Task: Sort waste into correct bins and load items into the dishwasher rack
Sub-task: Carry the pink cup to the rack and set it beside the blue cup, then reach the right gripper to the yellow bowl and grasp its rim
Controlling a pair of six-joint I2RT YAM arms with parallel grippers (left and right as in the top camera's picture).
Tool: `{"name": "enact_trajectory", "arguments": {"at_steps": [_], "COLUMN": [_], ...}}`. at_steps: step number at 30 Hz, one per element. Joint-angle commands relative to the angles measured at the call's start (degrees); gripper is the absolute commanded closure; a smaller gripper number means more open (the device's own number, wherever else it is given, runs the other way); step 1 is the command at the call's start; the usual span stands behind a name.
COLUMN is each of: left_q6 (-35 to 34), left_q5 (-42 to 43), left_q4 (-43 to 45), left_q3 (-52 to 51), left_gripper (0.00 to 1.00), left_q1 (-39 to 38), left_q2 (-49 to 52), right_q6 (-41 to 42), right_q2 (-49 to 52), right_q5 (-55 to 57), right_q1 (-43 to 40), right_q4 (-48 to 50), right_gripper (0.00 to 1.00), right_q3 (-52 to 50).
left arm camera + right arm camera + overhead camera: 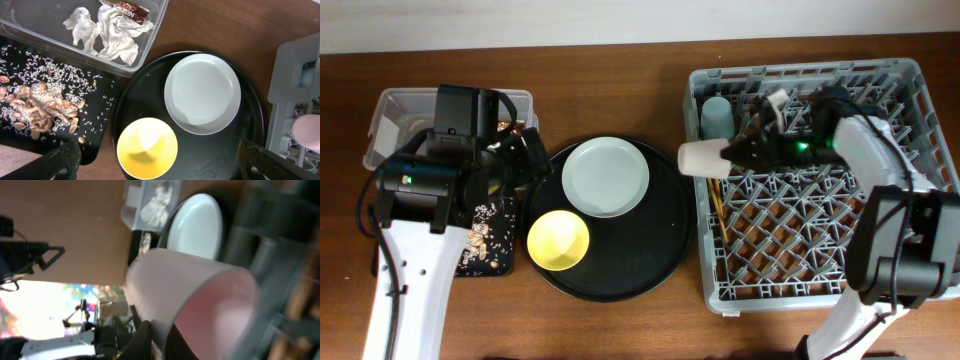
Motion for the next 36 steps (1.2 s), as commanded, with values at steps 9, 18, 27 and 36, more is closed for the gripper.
{"name": "enact_trajectory", "arguments": {"at_steps": [9, 18, 27, 36], "left_q6": [0.3, 0.3, 0.3, 0.3], "left_q5": [-0.2, -0.2, -0.2, -0.2], "left_q4": [0.1, 0.1, 0.1, 0.1], "left_q3": [0.7, 0.7, 0.7, 0.7], "left_gripper": [0.01, 0.01, 0.01, 0.01], "left_q1": [0.2, 0.2, 0.2, 0.2], "left_q2": [-0.5, -0.5, -0.5, -0.5], "right_q6": [-6.6, 11.4, 26.3, 23.2], "right_q2": [-6.9, -26.3, -13.1, -7.3], "right_q5": [12.0, 31.2, 55.6, 64.6], "right_q1": [-8.0, 16.3, 58.9, 72.0], "right_q4": [-8.2, -5.4, 17.4, 33.7], "right_gripper": [0.75, 0.84, 0.80, 0.76], "right_q3": [-5.4, -4.5, -5.7, -5.7]}}
